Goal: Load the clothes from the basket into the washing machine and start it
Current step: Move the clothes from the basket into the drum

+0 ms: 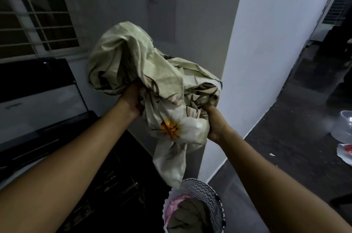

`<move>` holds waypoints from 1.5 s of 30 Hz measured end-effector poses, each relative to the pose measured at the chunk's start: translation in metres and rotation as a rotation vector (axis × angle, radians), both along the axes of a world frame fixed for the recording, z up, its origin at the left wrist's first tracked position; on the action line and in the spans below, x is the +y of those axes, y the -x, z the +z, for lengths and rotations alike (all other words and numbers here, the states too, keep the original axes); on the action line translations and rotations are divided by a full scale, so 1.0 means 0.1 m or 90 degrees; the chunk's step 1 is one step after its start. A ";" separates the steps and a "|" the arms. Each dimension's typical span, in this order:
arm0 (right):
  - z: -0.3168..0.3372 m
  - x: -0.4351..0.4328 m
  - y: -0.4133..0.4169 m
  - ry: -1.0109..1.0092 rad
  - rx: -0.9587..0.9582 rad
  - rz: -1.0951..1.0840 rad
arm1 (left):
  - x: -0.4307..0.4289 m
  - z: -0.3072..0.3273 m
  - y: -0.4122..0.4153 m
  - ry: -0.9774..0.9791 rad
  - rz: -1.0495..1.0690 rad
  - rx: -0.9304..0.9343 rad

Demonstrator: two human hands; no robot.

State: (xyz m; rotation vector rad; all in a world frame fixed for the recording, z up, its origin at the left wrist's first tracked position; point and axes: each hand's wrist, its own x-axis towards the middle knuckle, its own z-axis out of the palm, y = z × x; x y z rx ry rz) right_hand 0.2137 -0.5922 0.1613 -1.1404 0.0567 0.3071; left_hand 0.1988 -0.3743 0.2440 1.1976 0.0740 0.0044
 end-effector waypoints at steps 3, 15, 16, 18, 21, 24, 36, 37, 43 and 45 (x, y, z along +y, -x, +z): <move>0.14 0.46 -0.12 0.046 -0.025 -0.019 | 0.55 0.02 0.01 0.019 0.044 0.022; 0.47 2.61 -0.30 0.223 -0.124 -0.019 | 2.68 -0.34 0.56 0.047 0.190 0.127; 0.44 2.80 -0.28 0.237 -0.131 -0.010 | 2.83 -0.41 0.61 0.055 0.195 0.143; 0.41 3.14 -0.20 0.268 -0.135 0.001 | 3.15 -0.60 0.71 0.069 0.213 0.194; 0.26 3.64 -0.12 0.273 -0.139 0.028 | 3.59 -0.96 0.79 0.068 0.210 0.302; 0.01 4.04 -0.12 0.280 -0.156 0.050 | 3.84 -1.33 0.89 0.068 0.159 0.392; -1.42 4.93 -0.14 0.403 -0.136 0.133 | 4.30 -2.72 1.11 -0.003 0.035 0.682; -1.53 4.96 -0.13 0.408 -0.130 0.138 | 4.33 -2.81 1.11 -0.033 0.018 0.688; -2.09 5.00 -0.27 0.499 -0.163 0.211 | 4.31 -3.13 1.08 -0.191 -0.035 0.721; -2.30 4.94 -0.29 0.558 -0.261 0.319 | 4.27 -3.20 1.09 -0.267 -0.100 0.729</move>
